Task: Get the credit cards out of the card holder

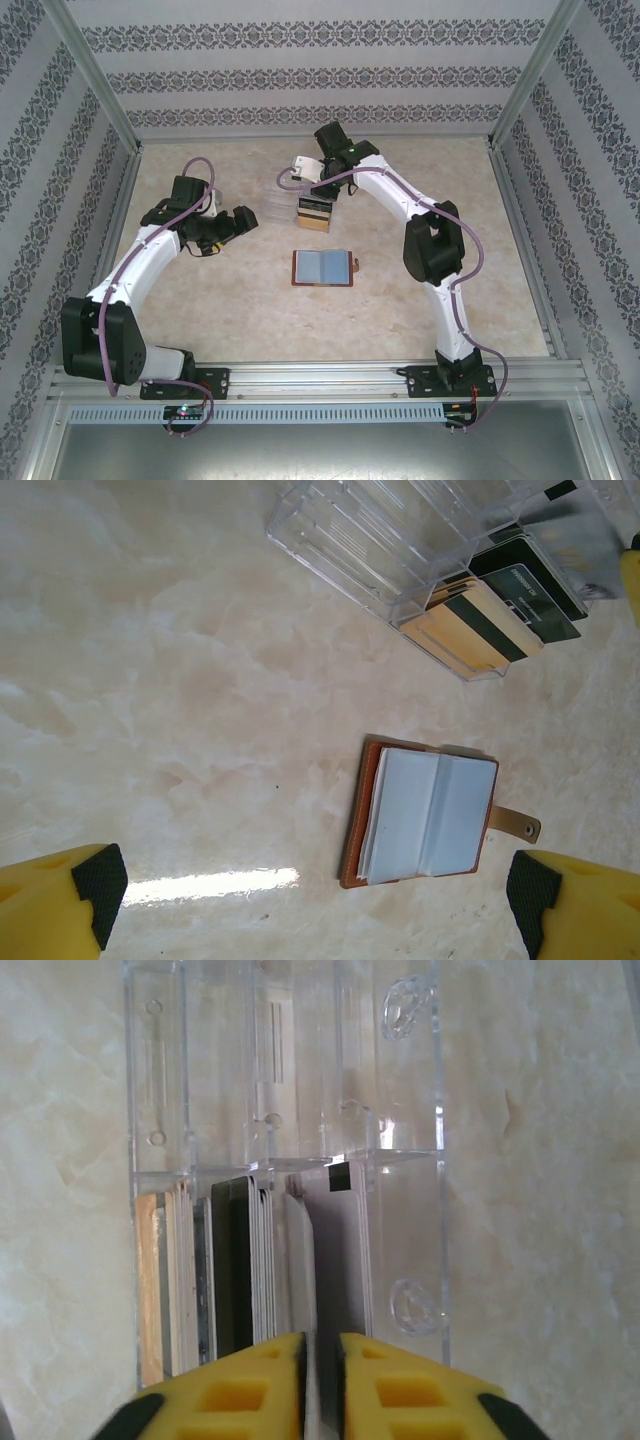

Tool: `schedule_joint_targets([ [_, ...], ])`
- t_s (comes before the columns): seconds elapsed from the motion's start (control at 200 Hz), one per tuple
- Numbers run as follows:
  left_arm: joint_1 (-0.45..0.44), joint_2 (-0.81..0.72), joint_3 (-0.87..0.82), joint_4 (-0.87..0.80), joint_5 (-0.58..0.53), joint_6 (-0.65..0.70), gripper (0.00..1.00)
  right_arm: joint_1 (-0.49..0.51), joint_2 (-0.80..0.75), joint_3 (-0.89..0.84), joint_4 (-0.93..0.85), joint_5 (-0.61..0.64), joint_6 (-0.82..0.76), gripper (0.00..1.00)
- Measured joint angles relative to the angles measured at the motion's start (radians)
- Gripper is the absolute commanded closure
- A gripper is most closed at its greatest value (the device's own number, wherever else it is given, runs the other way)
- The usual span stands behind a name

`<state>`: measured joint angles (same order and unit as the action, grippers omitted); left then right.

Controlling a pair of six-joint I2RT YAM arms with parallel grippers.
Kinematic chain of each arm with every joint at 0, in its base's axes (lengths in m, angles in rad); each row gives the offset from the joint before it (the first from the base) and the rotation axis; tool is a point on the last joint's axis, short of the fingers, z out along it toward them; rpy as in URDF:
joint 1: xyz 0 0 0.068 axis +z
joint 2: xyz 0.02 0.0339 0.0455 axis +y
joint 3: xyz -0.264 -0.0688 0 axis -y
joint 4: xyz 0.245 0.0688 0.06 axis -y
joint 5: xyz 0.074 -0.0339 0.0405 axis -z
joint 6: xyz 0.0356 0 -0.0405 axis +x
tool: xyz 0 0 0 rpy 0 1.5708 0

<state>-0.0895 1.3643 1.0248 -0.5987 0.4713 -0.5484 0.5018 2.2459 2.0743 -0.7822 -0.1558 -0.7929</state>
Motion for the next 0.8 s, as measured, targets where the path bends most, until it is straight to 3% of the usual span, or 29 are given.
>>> schedule_joint_targets([
  [0.205, 0.000, 0.000, 0.000, 0.000, 0.003, 0.000, 0.01, 0.006, 0.006, 0.008, 0.000, 0.010, 0.019, 0.72],
  [0.445, 0.000, -0.002, 0.000, 0.000, -0.018, 0.000, 0.00, 0.006, -0.045, -0.019, 0.025, 0.007, 0.139, 0.52],
  [0.594, 0.000, -0.035, 0.000, -0.001, -0.097, -0.001, 0.00, 0.006, -0.208, -0.141, 0.097, 0.019, 0.277, 0.35],
  [0.799, 0.000, -0.118, 0.000, 0.006, -0.254, -0.002, 0.01, 0.004, -0.533, -0.449, 0.277, 0.107, 0.507, 0.12],
])
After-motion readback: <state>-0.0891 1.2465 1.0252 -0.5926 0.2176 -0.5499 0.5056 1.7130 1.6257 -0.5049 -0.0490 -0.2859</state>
